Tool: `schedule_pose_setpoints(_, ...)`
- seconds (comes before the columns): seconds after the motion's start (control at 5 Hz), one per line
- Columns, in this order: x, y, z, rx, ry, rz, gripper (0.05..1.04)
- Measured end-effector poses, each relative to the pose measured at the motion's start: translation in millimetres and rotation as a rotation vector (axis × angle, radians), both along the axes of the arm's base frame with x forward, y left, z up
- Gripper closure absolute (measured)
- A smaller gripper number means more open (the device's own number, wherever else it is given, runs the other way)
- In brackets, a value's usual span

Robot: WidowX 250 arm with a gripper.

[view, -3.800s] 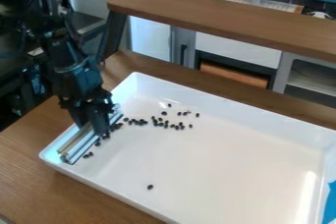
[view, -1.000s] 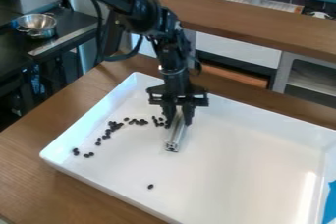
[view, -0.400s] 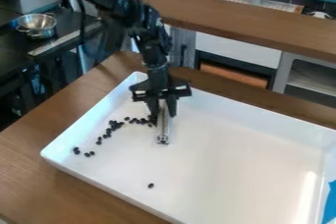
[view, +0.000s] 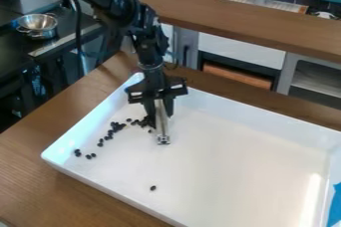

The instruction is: Sweep into pile

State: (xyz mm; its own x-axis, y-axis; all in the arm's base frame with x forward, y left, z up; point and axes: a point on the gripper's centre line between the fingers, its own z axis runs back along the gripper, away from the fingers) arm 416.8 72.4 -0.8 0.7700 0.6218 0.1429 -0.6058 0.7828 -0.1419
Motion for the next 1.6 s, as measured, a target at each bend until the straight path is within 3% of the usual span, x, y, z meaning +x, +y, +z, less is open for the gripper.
schedule_pose_setpoints(0.6, -29, 16, -4.5, 0.038, 0.003, 0.011, 0.713)
schedule_pose_setpoints(0.8, -42, 25, -3.7, 0.075, -0.014, -0.020, 0.713)
schedule_pose_setpoints(1.6, -58, 37, 7.0, 0.426, -0.037, -0.116, 0.713)
